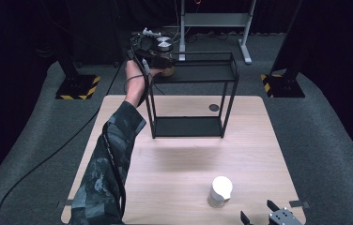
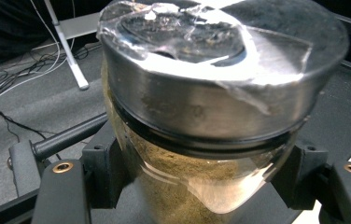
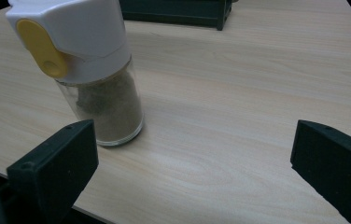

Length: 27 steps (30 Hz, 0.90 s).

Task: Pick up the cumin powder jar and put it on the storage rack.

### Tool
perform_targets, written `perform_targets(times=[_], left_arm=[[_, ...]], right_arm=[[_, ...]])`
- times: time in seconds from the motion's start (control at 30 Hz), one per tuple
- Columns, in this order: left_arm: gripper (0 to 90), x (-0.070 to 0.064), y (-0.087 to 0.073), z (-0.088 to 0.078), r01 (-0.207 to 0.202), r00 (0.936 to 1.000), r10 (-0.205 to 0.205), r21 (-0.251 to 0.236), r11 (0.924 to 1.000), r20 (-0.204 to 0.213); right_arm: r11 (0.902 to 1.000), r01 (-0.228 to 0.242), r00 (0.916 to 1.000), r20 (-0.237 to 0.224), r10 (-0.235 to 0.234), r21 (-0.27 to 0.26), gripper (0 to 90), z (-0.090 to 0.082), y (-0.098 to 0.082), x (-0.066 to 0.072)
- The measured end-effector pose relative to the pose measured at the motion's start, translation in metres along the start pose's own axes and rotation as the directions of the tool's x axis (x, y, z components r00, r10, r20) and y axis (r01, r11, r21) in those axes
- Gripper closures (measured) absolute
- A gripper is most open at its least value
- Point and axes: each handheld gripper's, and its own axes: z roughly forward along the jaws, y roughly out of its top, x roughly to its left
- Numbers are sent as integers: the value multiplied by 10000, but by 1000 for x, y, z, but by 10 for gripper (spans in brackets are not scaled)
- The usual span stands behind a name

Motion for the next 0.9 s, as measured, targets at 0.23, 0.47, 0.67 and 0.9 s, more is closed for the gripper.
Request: perform_targets(times=[0.23, 0.47, 0.67, 0.9], left_arm=[[306, -3, 0, 5, 83, 9997, -85, -97, 9999, -209], [306, -4, 0, 7, 101, 9995, -104, -134, 9999, -291], [306, -5, -3, 8, 139, 9993, -148, -246, 9996, -338], [306, -5, -2, 7, 120, 9994, -127, -215, 9997, -330]], right_arm=[[10000, 22, 10000, -37, -22, -11, 0, 0, 0, 0], [10000, -8, 10000, -20, 8, -4, 0, 0, 0, 0], [10000, -16, 10000, -21, 16, 30, 0, 0, 0, -1], [10000, -26, 10000, -30, 26, 38, 0, 0, 1, -1]])
